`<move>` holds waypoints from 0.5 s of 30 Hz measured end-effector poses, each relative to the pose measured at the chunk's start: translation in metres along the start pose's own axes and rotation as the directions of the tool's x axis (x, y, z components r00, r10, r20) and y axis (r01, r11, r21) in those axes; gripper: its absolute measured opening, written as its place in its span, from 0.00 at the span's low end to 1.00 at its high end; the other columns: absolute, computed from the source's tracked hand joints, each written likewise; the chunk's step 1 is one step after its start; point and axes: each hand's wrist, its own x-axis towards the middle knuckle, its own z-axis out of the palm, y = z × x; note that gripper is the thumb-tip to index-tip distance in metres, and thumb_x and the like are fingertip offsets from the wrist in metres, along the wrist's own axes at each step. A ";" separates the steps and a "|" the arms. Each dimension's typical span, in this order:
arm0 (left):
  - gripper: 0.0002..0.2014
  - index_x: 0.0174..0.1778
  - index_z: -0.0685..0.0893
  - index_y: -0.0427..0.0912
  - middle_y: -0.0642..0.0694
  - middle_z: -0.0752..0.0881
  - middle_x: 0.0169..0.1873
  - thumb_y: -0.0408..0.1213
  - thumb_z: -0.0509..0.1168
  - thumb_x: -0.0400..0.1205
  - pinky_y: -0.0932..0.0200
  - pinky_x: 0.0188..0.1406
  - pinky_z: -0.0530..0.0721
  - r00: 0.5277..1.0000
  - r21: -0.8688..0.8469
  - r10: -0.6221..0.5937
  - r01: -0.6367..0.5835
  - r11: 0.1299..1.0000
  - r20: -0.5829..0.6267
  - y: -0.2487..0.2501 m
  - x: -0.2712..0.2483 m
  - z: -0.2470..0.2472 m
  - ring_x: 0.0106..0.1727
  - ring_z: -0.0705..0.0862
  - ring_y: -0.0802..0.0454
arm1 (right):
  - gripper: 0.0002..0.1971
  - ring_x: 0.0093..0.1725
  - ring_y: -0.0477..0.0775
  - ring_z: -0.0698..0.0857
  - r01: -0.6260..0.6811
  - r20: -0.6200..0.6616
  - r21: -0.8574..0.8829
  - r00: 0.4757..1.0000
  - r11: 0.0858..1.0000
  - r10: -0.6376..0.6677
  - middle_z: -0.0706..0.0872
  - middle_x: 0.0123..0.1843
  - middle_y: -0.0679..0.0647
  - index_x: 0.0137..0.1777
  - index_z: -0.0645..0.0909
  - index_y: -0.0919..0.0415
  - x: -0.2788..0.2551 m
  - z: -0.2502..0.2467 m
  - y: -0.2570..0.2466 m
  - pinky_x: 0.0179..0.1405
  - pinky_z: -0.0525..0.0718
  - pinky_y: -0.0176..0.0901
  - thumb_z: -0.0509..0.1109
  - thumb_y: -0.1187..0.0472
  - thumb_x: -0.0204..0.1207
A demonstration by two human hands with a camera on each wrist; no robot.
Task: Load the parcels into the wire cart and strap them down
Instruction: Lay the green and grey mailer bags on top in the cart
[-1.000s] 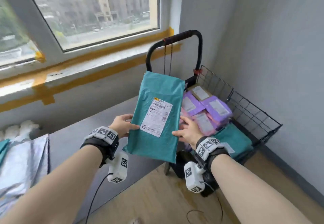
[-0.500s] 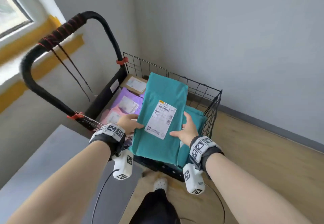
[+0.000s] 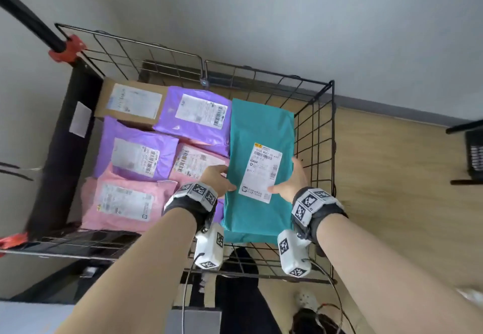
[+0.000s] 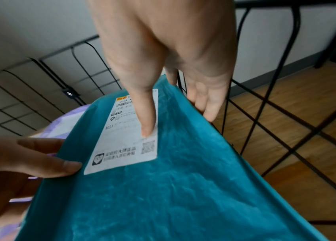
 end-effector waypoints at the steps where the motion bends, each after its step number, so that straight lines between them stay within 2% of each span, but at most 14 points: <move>1: 0.25 0.67 0.79 0.33 0.36 0.87 0.55 0.23 0.71 0.73 0.56 0.52 0.85 1.000 0.011 -0.006 0.006 1.000 0.019 -0.004 0.008 0.006 0.52 0.87 0.42 | 0.54 0.79 0.56 0.65 -0.026 0.007 -0.003 1.000 1.000 0.026 0.66 0.80 0.57 0.83 0.52 0.60 0.005 0.003 0.004 0.76 0.63 0.46 0.81 0.74 0.61; 3: 0.27 0.69 0.78 0.32 0.35 0.86 0.58 0.23 0.71 0.72 0.53 0.56 0.85 0.999 0.045 -0.015 0.013 0.999 0.036 -0.014 0.024 0.014 0.56 0.86 0.40 | 0.53 0.80 0.55 0.63 -0.068 0.013 -0.004 0.998 0.998 0.068 0.64 0.81 0.56 0.83 0.51 0.61 0.013 0.009 0.011 0.76 0.62 0.45 0.79 0.76 0.62; 5: 0.25 0.68 0.78 0.31 0.36 0.86 0.58 0.24 0.71 0.73 0.52 0.56 0.85 0.998 0.095 -0.003 -0.003 0.996 0.065 -0.023 0.037 0.023 0.56 0.86 0.39 | 0.54 0.80 0.55 0.64 -0.098 0.017 -0.030 0.995 0.995 0.098 0.64 0.81 0.55 0.83 0.50 0.59 0.018 0.016 0.019 0.75 0.64 0.44 0.79 0.76 0.63; 8: 0.17 0.62 0.81 0.31 0.38 0.85 0.48 0.27 0.67 0.76 0.62 0.39 0.83 0.992 0.190 0.031 -0.055 0.980 0.123 -0.031 0.054 0.030 0.46 0.84 0.42 | 0.56 0.79 0.56 0.66 -0.108 0.046 -0.112 0.992 0.988 0.113 0.66 0.81 0.54 0.84 0.50 0.53 0.028 0.024 0.034 0.74 0.67 0.48 0.81 0.73 0.62; 9: 0.16 0.61 0.81 0.31 0.38 0.84 0.46 0.28 0.66 0.77 0.64 0.36 0.81 0.990 0.218 0.035 -0.064 0.974 0.135 -0.033 0.057 0.032 0.44 0.83 0.43 | 0.57 0.79 0.56 0.66 -0.103 0.054 -0.137 0.992 0.985 0.111 0.67 0.80 0.53 0.84 0.50 0.52 0.030 0.025 0.038 0.75 0.67 0.49 0.82 0.72 0.61; 12: 0.15 0.61 0.80 0.31 0.35 0.85 0.48 0.27 0.64 0.78 0.55 0.43 0.84 0.988 0.252 0.019 -0.058 0.966 0.155 -0.040 0.067 0.037 0.43 0.83 0.43 | 0.56 0.77 0.57 0.69 -0.090 0.072 -0.191 0.992 0.978 0.105 0.69 0.78 0.54 0.84 0.50 0.50 0.038 0.029 0.046 0.72 0.70 0.47 0.82 0.71 0.62; 15: 0.09 0.55 0.77 0.33 0.36 0.80 0.45 0.28 0.63 0.80 0.52 0.39 0.86 0.986 0.228 -0.042 0.004 0.974 0.160 -0.040 0.069 0.042 0.37 0.81 0.44 | 0.54 0.73 0.58 0.73 -0.086 0.101 -0.225 0.989 0.970 0.111 0.72 0.75 0.56 0.83 0.50 0.48 0.043 0.032 0.047 0.65 0.74 0.45 0.80 0.71 0.64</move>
